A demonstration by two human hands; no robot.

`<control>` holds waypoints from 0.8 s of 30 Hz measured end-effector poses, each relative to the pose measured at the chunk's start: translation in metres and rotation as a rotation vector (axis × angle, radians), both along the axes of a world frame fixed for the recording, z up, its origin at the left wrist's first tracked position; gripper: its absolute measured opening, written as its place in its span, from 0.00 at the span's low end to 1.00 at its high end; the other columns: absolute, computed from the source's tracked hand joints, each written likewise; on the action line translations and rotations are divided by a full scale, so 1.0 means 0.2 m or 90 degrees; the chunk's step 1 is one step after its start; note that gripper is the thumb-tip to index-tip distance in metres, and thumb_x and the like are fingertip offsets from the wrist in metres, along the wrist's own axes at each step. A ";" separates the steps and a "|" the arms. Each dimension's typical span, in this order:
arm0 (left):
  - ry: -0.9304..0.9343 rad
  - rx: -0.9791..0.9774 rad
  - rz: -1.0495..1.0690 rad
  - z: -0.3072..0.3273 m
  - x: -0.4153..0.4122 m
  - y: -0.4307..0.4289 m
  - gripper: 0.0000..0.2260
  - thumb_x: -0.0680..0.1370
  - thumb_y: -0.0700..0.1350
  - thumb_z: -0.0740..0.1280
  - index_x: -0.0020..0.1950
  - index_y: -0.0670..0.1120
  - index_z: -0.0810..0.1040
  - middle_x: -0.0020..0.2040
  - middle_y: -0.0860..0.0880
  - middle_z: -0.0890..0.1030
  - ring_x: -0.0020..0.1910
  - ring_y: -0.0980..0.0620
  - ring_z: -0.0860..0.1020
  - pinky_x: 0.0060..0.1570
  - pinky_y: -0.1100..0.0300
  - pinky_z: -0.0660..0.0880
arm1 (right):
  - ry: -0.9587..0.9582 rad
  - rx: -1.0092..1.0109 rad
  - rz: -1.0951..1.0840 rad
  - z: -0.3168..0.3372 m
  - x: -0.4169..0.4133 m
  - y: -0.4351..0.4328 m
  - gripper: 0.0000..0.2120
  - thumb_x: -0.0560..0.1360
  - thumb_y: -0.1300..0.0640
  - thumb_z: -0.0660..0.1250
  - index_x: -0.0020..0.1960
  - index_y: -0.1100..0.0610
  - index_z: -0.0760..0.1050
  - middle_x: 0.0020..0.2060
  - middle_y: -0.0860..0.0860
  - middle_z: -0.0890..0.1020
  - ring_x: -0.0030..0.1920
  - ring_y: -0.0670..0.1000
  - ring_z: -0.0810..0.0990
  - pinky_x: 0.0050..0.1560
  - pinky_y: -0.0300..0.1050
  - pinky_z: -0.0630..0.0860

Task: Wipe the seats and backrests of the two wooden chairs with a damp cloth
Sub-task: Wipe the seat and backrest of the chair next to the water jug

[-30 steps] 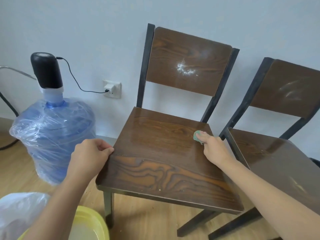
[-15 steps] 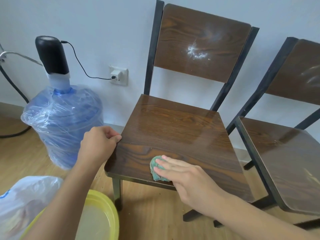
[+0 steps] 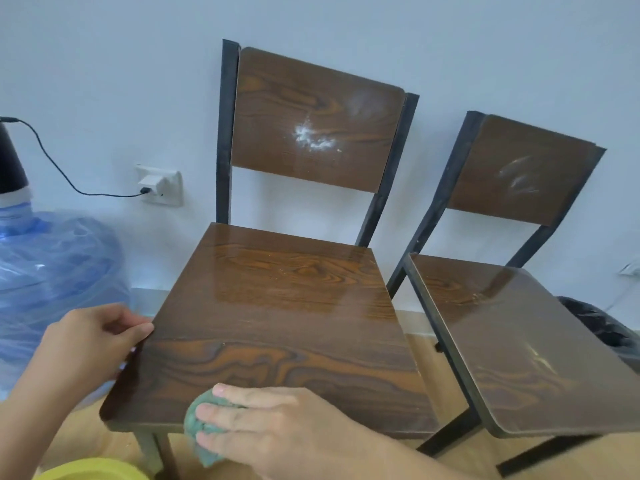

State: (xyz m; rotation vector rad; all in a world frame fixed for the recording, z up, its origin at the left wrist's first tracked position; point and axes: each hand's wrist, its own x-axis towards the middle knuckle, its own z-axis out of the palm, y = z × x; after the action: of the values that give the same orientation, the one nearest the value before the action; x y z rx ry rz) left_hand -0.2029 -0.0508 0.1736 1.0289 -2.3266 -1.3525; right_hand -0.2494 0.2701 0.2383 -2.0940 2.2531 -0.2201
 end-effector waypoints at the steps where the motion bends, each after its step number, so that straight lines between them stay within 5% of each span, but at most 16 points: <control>1: 0.003 0.011 -0.002 -0.04 0.00 -0.02 0.02 0.73 0.52 0.78 0.45 0.59 0.89 0.35 0.53 0.88 0.37 0.40 0.89 0.37 0.40 0.88 | -0.022 0.006 -0.005 0.01 -0.03 0.04 0.20 0.87 0.59 0.50 0.76 0.57 0.68 0.78 0.52 0.66 0.80 0.50 0.57 0.78 0.45 0.57; 4: 0.000 0.022 -0.007 -0.08 0.00 -0.05 0.13 0.67 0.62 0.75 0.47 0.59 0.88 0.37 0.55 0.89 0.38 0.44 0.89 0.36 0.44 0.88 | -0.081 -0.033 -0.081 0.05 -0.10 0.17 0.17 0.81 0.63 0.60 0.68 0.58 0.78 0.71 0.52 0.75 0.76 0.48 0.67 0.75 0.41 0.64; 8: -0.006 -0.005 -0.016 0.00 0.01 0.01 0.02 0.76 0.51 0.77 0.44 0.59 0.88 0.36 0.58 0.88 0.39 0.44 0.89 0.38 0.42 0.88 | -0.001 -0.081 -0.256 0.07 -0.28 0.39 0.23 0.69 0.65 0.68 0.63 0.53 0.82 0.64 0.48 0.81 0.68 0.44 0.77 0.70 0.41 0.72; 15: -0.015 -0.024 0.001 -0.07 -0.02 -0.03 0.03 0.73 0.57 0.77 0.45 0.62 0.86 0.35 0.59 0.88 0.39 0.44 0.88 0.37 0.40 0.87 | -0.123 -0.142 -0.532 0.10 -0.52 0.74 0.21 0.76 0.66 0.70 0.64 0.47 0.79 0.65 0.42 0.79 0.68 0.37 0.74 0.72 0.37 0.67; 20: 0.016 -0.164 0.057 -0.07 -0.04 0.02 0.12 0.66 0.63 0.68 0.49 0.72 0.80 0.38 0.70 0.83 0.39 0.47 0.85 0.43 0.41 0.84 | -0.143 -0.100 -0.530 0.08 -0.43 0.87 0.26 0.74 0.67 0.71 0.62 0.40 0.79 0.63 0.34 0.78 0.66 0.31 0.73 0.69 0.31 0.67; 24: -0.015 -0.220 0.046 0.18 0.01 0.23 0.03 0.73 0.58 0.69 0.44 0.67 0.78 0.41 0.64 0.83 0.44 0.47 0.81 0.42 0.48 0.79 | -0.138 -0.092 -0.539 0.07 -0.47 0.86 0.28 0.75 0.65 0.72 0.64 0.35 0.76 0.64 0.31 0.75 0.67 0.32 0.72 0.68 0.31 0.68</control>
State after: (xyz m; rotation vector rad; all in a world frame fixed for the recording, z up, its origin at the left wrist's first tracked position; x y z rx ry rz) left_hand -0.2001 -0.0057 0.2090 1.0101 -2.4014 -0.8729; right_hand -0.3428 0.4412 0.2526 -0.9540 2.8740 -0.6145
